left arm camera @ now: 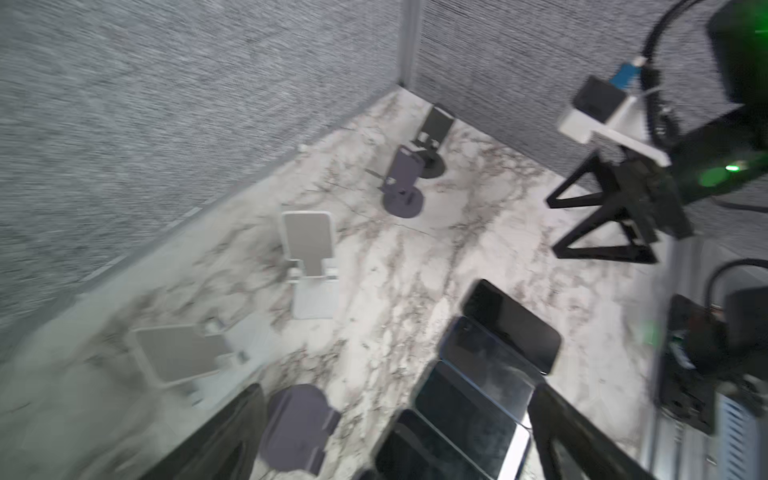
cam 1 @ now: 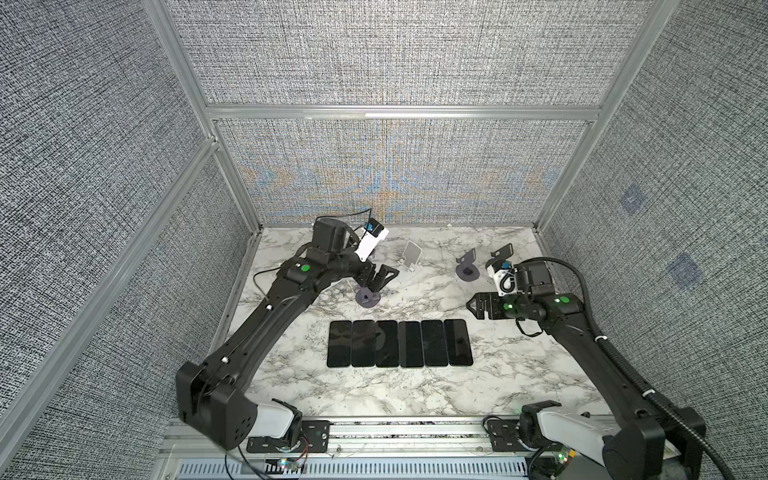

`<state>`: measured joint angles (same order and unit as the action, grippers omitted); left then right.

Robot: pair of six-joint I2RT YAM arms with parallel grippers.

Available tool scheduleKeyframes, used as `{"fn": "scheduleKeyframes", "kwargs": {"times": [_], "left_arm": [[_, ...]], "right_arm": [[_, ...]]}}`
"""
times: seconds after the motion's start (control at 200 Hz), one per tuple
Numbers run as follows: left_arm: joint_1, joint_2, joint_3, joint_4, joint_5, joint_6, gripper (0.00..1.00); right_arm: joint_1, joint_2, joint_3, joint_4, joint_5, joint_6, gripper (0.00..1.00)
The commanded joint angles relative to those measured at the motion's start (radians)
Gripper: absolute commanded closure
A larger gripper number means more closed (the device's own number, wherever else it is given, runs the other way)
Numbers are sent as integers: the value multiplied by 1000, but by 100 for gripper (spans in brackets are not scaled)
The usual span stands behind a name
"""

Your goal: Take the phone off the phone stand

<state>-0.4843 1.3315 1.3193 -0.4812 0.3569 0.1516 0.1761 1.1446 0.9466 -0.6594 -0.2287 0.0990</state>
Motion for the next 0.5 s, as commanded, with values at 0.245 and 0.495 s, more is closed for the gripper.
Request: {"fn": "scheduleKeyframes", "kwargs": {"times": [0.245, 0.495], "left_arm": [[225, -237, -445, 267, -762, -212, 1], [307, -288, -700, 529, -931, -213, 1]], "right_arm": [[-27, 77, -123, 342, 235, -85, 1], [-34, 81, -250, 581, 325, -80, 1]]}}
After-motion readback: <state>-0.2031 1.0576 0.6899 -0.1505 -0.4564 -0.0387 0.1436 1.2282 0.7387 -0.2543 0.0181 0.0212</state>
